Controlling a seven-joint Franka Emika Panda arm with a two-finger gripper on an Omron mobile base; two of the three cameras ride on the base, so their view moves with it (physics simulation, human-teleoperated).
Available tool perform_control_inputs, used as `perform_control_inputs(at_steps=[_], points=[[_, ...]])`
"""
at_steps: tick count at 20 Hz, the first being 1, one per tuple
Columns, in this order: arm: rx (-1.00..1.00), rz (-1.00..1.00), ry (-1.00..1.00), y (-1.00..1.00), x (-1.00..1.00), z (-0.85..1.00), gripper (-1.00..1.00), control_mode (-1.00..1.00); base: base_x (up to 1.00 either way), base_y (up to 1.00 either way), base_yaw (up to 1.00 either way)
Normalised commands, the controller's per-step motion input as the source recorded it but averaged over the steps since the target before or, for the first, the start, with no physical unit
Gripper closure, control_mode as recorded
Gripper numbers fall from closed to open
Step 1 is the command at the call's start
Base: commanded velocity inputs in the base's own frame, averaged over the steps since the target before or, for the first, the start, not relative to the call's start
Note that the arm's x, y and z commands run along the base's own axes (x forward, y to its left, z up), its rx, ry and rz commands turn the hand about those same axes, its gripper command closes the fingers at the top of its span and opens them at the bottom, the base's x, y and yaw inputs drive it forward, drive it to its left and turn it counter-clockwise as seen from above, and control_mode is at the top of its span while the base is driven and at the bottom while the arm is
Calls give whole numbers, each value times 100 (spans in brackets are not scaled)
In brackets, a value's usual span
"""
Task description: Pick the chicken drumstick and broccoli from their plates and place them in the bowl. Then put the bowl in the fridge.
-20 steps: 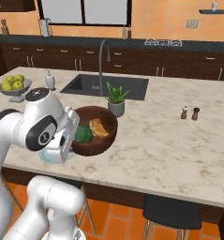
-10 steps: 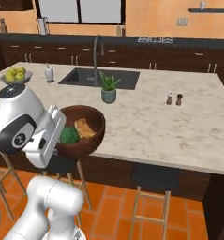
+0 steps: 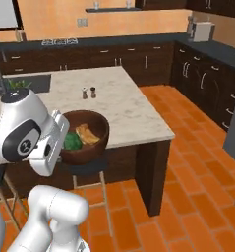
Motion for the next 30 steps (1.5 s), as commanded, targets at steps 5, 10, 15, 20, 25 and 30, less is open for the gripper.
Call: perform_control_inputs(at_steps=[5, 10, 15, 20, 25, 30], points=[[0, 0, 0, 0, 0, 0, 100, 100, 32, -74, -35], [0, 0, 0, 0, 0, 0, 100, 100, 44, -100, 17], [0, 0, 0, 0, 0, 0, 100, 100, 30, -100, 35], [0, 0, 0, 0, 0, 0, 100, 100, 21, -100, 28], [0, 0, 0, 0, 0, 0, 100, 100, 51, -99, 21], [0, 0, 0, 0, 0, 0, 100, 100, 89, -18, 3]])
